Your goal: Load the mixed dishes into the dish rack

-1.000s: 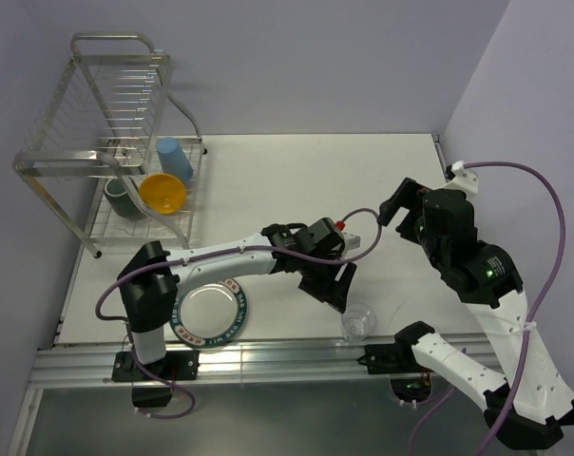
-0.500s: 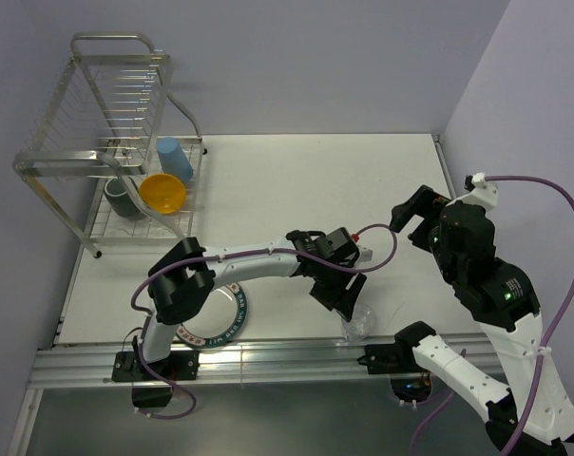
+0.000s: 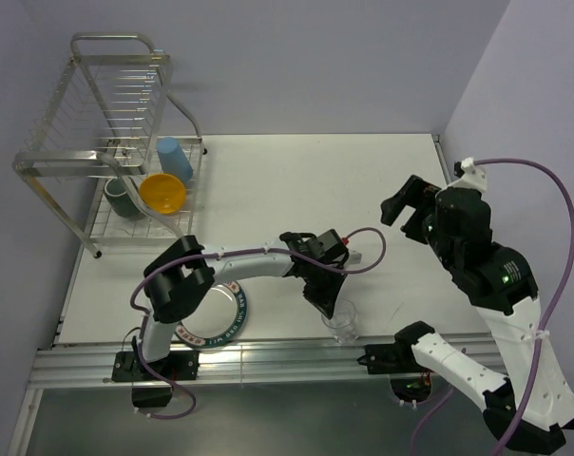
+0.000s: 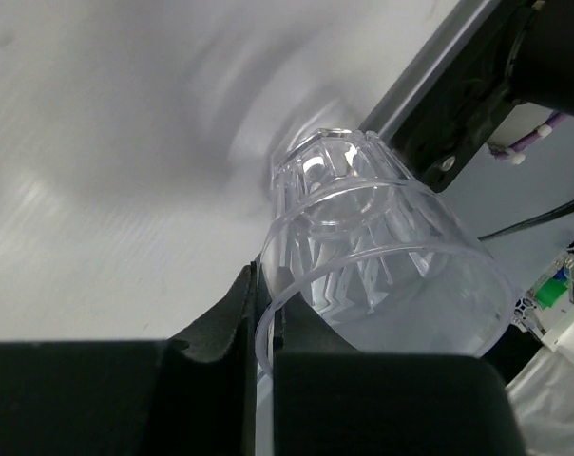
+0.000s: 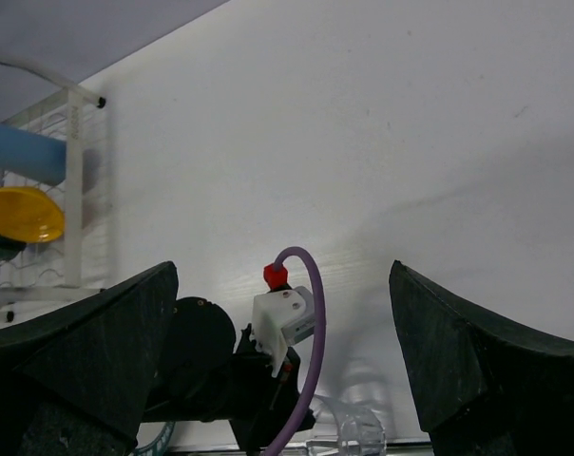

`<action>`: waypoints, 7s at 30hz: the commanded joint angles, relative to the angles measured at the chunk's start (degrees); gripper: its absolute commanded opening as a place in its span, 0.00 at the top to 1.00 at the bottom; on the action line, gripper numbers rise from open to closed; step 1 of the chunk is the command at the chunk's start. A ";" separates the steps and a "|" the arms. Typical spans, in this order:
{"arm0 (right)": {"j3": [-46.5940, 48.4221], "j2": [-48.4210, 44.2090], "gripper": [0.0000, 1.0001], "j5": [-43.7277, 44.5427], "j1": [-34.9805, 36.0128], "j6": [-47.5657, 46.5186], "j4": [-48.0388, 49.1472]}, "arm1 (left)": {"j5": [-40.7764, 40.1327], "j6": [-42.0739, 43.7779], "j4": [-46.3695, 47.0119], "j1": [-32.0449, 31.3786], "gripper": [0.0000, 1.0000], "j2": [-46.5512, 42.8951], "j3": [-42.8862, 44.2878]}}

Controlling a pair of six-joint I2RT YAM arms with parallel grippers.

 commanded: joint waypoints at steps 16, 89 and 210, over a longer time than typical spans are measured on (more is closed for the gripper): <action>6.52 16.25 0.05 -62.73 -7.77 43.34 28.84 | -36.66 17.04 7.80 16.76 1.00 -49.63 -0.92; 40.81 48.04 1.00 -48.60 15.43 42.06 43.77 | -55.30 14.69 13.96 16.76 0.01 -65.10 0.84; 38.22 28.20 1.00 -22.13 28.36 -14.05 13.43 | -8.04 3.69 -0.46 18.34 0.19 -60.90 6.82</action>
